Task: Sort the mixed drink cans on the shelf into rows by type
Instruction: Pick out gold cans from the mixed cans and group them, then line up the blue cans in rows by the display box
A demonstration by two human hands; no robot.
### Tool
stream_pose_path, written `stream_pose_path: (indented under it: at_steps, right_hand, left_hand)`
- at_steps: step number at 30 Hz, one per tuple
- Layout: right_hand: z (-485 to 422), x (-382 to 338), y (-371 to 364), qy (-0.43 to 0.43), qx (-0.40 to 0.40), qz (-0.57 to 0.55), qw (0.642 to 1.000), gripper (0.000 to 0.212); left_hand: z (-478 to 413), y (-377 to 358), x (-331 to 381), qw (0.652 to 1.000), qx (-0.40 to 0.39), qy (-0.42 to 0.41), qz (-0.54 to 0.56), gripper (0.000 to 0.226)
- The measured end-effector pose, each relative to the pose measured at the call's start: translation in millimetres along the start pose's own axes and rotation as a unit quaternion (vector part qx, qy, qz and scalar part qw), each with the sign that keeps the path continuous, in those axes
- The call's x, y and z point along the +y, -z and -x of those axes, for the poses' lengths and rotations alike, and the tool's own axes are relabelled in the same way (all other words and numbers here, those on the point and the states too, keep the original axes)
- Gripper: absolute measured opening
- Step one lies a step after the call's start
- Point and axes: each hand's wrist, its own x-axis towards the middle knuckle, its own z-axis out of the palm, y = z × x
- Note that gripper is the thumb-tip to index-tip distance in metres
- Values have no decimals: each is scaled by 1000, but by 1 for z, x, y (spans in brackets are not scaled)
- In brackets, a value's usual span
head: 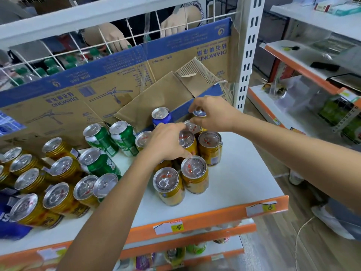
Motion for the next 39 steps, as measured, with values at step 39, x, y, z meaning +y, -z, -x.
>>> stream_pose_path:
  at_steps: [39]
  right_hand:
    - [45, -262, -82, 149, -57, 16, 987, 30]
  left_hand:
    - [248, 12, -165, 963, 215, 119, 112, 43]
